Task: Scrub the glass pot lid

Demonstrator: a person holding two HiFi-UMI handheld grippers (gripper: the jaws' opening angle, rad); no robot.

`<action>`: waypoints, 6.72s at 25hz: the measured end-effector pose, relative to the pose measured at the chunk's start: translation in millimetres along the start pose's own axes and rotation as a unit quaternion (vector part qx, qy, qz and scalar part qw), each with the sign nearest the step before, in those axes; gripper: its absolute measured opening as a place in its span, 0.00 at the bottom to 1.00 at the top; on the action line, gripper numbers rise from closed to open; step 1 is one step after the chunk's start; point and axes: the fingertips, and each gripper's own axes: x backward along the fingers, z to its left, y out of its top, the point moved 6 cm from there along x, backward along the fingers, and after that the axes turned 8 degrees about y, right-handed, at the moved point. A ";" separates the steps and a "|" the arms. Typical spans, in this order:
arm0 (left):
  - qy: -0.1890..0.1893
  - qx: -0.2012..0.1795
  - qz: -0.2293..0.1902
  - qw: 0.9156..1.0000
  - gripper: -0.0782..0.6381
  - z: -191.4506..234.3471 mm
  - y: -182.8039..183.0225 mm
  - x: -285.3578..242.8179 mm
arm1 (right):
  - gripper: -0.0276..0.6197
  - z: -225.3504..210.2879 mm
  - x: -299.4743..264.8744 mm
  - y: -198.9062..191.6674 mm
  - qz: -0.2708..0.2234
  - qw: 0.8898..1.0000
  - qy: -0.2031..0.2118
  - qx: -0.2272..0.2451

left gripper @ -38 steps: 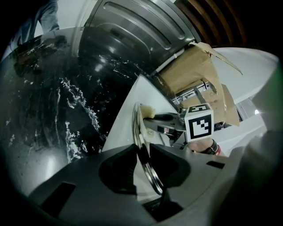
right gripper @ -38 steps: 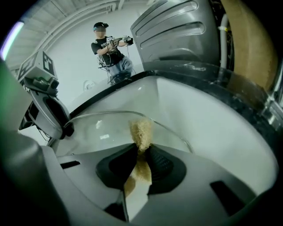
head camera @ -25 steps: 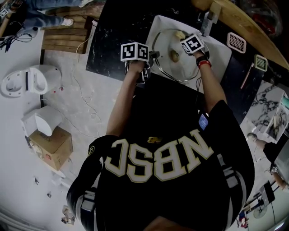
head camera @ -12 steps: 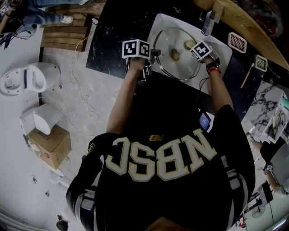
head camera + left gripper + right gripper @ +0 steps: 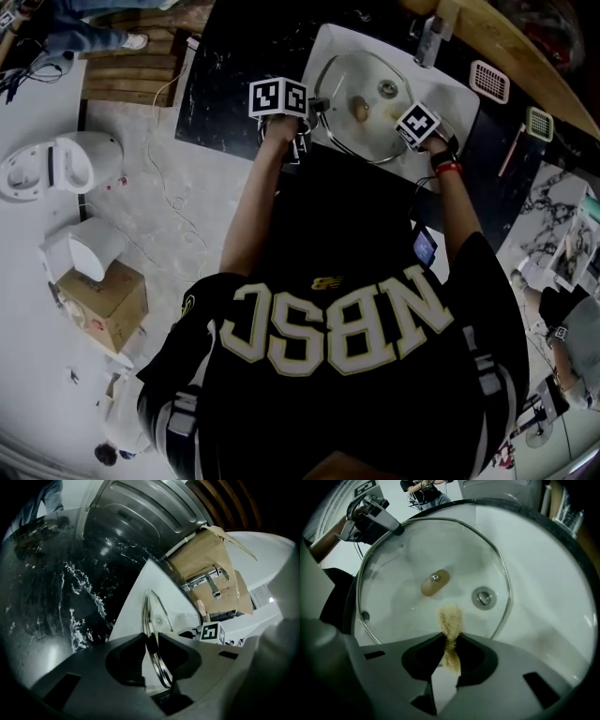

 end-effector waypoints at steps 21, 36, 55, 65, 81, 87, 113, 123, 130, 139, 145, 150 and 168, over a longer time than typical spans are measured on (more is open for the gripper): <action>0.003 -0.001 -0.003 1.000 0.25 0.0 0.5 0.5 | 0.16 80.1 9.3 6.9 0.004 0.999 0.034 0.038; 0.005 -0.002 -0.005 1.000 0.25 0.5 1.1 0.8 | 0.17 98.2 21.0 92.4 -0.136 0.987 0.077 0.029; 0.008 -0.004 -0.001 1.000 0.25 0.4 -0.3 0.3 | 0.18 -10.7 15.6 132.4 -0.344 0.921 0.155 -0.098; 0.006 -0.004 0.003 1.000 0.25 0.6 -0.5 0.8 | 0.19 -59.5 8.8 98.1 -0.340 0.930 0.040 -0.131; 0.001 -0.006 0.003 1.000 0.25 0.2 -0.9 -0.1 | 0.19 -14.3 2.9 9.8 -0.101 0.992 -0.071 -0.027; 0.003 -0.007 0.003 1.000 0.25 -0.1 -0.2 0.3 | 0.19 30.7 4.6 11.8 -0.110 0.994 -0.003 -0.019; -0.001 -0.003 -0.003 1.000 0.25 0.5 -0.1 1.0 | 0.18 43.3 16.7 103.5 -0.237 0.958 0.163 -0.010; 0.001 -0.001 0.002 1.000 0.25 0.4 -0.1 0.7 | 0.18 -31.0 12.6 110.3 -0.374 0.911 0.116 -0.125; -0.002 -0.002 0.004 1.000 0.25 0.5 -0.1 0.1 | 0.18 -57.2 6.7 65.8 -0.278 0.955 -0.008 -0.104; -0.004 -0.005 0.002 1.000 0.25 0.5 -0.3 0.5 | 0.18 -14.9 3.6 13.2 -0.122 0.992 -0.009 -0.043; -0.005 -0.007 0.001 1.000 0.25 -0.5 -1.1 0.4 | 0.18 34.5 6.2 17.8 -0.129 0.991 0.038 -0.022; -0.003 -0.008 -0.001 1.000 0.25 -0.8 -0.4 0.3 | 0.18 62.6 10.0 42.1 -0.122 0.991 0.056 0.013; -0.004 -0.005 0.003 1.000 0.25 -0.2 -0.1 0.8 | 0.18 1.4 12.5 104.5 -0.174 0.984 0.013 0.024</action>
